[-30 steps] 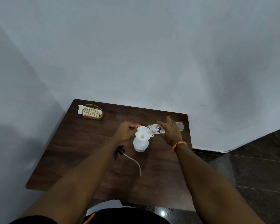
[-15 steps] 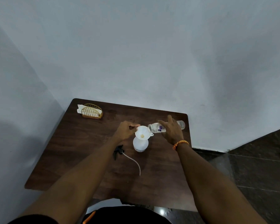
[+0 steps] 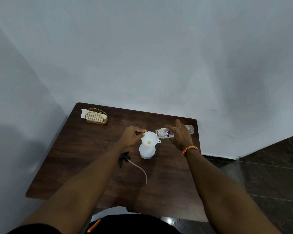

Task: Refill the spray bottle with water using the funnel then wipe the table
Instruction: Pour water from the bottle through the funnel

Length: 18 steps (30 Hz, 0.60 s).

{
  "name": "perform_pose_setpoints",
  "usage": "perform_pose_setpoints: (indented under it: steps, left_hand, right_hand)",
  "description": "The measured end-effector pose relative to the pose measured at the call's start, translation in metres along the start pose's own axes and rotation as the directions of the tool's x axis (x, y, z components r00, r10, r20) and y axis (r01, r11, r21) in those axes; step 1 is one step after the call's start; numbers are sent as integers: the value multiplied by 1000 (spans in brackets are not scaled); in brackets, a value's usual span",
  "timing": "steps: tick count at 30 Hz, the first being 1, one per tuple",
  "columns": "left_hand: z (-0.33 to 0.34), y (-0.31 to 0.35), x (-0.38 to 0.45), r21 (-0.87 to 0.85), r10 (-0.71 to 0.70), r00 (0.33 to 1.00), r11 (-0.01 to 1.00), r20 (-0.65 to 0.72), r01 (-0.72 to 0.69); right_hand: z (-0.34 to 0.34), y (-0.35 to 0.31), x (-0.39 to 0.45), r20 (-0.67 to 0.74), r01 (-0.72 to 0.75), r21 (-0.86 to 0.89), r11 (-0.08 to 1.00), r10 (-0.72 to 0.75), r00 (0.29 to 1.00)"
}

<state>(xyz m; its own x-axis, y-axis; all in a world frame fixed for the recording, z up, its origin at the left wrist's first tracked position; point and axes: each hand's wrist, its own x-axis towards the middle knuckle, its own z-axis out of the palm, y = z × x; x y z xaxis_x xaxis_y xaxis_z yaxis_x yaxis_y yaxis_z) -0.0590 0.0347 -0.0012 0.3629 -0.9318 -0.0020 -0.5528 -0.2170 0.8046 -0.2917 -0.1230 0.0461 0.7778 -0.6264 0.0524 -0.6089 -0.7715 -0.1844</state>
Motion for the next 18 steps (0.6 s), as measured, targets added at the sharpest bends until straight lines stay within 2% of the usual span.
perform_pose_setpoints:
  steps: [18]
  left_hand:
    - [0, 3, 0, -12, 21, 1000, 1000, 15, -21]
  right_hand:
    - [5, 3, 7, 0, 24, -8, 1000, -24, 1000]
